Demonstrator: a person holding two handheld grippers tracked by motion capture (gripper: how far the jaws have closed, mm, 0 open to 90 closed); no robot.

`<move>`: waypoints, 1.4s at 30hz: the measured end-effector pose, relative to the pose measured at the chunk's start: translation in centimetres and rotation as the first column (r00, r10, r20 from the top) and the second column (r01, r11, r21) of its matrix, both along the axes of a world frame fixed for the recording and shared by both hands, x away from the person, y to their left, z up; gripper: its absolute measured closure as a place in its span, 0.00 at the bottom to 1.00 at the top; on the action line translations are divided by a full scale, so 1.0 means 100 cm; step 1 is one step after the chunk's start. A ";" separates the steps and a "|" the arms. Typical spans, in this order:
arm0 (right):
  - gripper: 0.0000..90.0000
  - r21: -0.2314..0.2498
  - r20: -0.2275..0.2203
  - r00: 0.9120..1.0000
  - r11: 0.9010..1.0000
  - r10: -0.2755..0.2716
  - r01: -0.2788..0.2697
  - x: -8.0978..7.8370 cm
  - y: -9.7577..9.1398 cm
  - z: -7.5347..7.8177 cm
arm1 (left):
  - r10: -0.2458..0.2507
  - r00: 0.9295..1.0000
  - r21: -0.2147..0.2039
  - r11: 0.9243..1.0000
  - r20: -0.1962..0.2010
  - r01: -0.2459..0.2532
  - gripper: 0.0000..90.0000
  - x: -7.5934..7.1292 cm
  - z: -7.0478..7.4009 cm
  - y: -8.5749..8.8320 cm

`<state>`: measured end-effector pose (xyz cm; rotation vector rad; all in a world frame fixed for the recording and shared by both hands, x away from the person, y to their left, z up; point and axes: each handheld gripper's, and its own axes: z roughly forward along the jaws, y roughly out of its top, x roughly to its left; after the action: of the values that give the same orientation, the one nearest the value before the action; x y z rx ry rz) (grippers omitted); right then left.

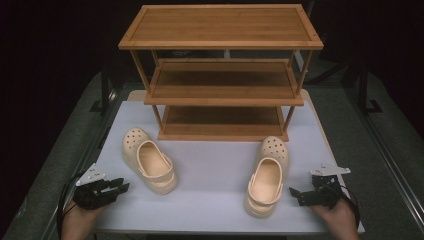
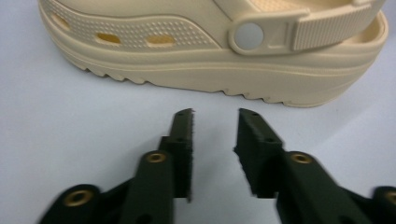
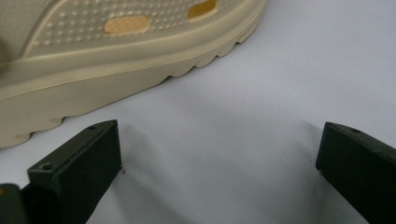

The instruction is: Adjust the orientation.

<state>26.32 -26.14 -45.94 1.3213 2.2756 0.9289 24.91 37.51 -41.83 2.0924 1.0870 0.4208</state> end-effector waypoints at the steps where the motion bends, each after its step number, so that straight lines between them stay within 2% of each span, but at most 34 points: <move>1: 0.00 0.000 0.000 1.000 1.000 0.000 0.000 0.000 0.000 0.000 | 0.001 1.000 0.004 1.000 -0.004 -0.001 0.78 0.000 0.002 0.001; 2: 0.00 0.000 -0.001 1.000 1.000 0.000 0.000 0.000 0.000 0.000 | 0.004 1.000 0.008 1.000 -0.006 -0.004 0.89 0.001 0.003 0.003; 3: 0.00 0.000 -0.001 1.000 1.000 0.000 0.000 0.000 0.000 0.000 | 0.012 1.000 0.004 1.000 -0.018 -0.012 0.89 0.003 0.005 0.005; 5: 0.00 0.000 -0.001 1.000 1.000 0.000 0.000 0.000 0.000 0.000 | 0.027 0.999 -0.003 1.000 -0.018 -0.027 1.00 0.004 0.009 0.008; 14: 0.00 0.001 0.000 1.000 1.000 0.001 -0.001 0.000 0.000 0.000 | 0.067 0.998 -0.010 0.998 0.005 -0.067 1.00 0.024 0.026 0.022; 26: 0.00 0.003 0.001 1.000 1.000 0.001 -0.001 0.000 0.000 0.000 | 0.090 0.994 0.009 0.996 0.055 -0.090 1.00 0.073 0.053 0.024; 33: 0.00 0.004 0.001 1.000 1.000 0.001 -0.001 0.000 0.000 0.000 | 0.104 0.992 0.018 0.994 0.073 -0.106 1.00 0.111 0.057 0.019; 40: 0.00 0.006 0.001 1.000 1.000 0.001 -0.001 0.000 0.000 0.000 | 0.137 0.988 0.059 0.988 0.073 -0.141 1.00 0.146 0.052 0.022; 42: 0.00 0.006 0.001 1.000 1.000 0.001 -0.001 0.000 0.000 0.000 | 0.143 0.987 0.043 0.988 0.077 -0.146 1.00 0.154 0.050 0.023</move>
<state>26.33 -26.18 -45.96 1.3219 2.2745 0.9367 40.27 39.78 -36.79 2.0298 1.2000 0.5958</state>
